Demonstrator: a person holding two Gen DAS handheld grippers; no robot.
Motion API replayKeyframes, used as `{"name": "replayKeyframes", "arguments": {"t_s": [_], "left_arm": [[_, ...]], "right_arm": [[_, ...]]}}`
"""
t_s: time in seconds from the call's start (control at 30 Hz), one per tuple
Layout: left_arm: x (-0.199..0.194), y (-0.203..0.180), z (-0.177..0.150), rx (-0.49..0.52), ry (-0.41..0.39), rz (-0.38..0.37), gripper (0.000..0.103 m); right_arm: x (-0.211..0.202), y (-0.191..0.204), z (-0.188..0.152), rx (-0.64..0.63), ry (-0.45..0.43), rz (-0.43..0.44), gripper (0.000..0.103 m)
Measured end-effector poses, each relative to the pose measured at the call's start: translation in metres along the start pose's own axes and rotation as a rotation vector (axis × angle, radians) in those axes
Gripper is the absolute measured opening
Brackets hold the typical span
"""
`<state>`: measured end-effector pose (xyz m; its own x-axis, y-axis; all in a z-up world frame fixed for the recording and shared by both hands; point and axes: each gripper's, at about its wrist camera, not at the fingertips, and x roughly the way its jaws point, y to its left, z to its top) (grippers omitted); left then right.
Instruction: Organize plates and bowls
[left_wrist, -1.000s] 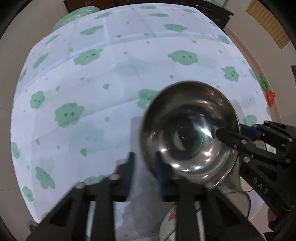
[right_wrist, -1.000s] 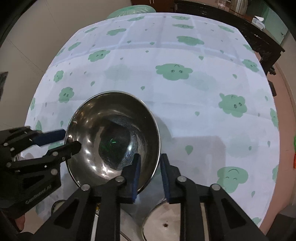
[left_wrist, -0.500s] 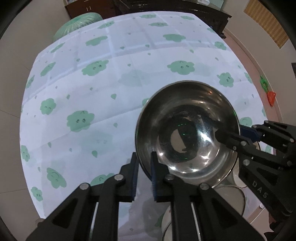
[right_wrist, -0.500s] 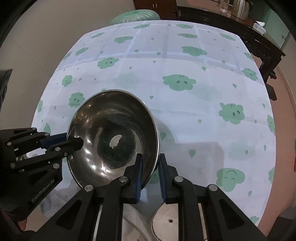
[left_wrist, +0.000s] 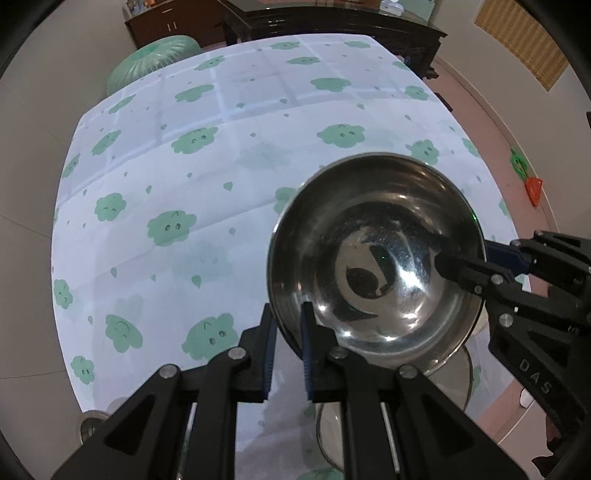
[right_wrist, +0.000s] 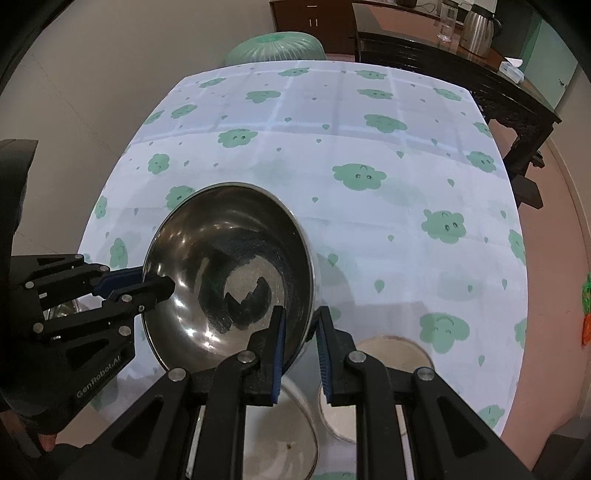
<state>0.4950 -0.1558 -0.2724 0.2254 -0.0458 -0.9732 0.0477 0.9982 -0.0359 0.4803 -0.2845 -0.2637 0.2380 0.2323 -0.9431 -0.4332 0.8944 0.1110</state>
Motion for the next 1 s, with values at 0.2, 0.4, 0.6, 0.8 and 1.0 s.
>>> {"name": "replayKeyframes", "arguments": {"t_s": [0.2,0.4,0.6,0.8,1.0], "left_arm": [[-0.007,-0.006,-0.017,0.027,0.001,0.0,0.009],[-0.013,-0.009,-0.032,0.044,0.004,-0.008,0.009],[-0.02,-0.011,-0.044,0.061,-0.002,-0.019,0.009],[-0.023,-0.016,-0.054,0.085,0.006,-0.027,0.009],[-0.022,-0.022,-0.064,0.114,0.018,-0.027,0.009]], "right_arm": [[-0.011,0.007,-0.019,0.011,0.004,-0.013,0.018],[-0.018,0.014,-0.034,0.021,0.005,-0.025,0.018],[-0.026,0.019,-0.047,0.031,0.003,-0.034,0.019],[-0.03,0.023,-0.062,0.041,0.014,-0.038,0.019],[-0.029,0.025,-0.077,0.055,0.034,-0.038,0.019]]}}
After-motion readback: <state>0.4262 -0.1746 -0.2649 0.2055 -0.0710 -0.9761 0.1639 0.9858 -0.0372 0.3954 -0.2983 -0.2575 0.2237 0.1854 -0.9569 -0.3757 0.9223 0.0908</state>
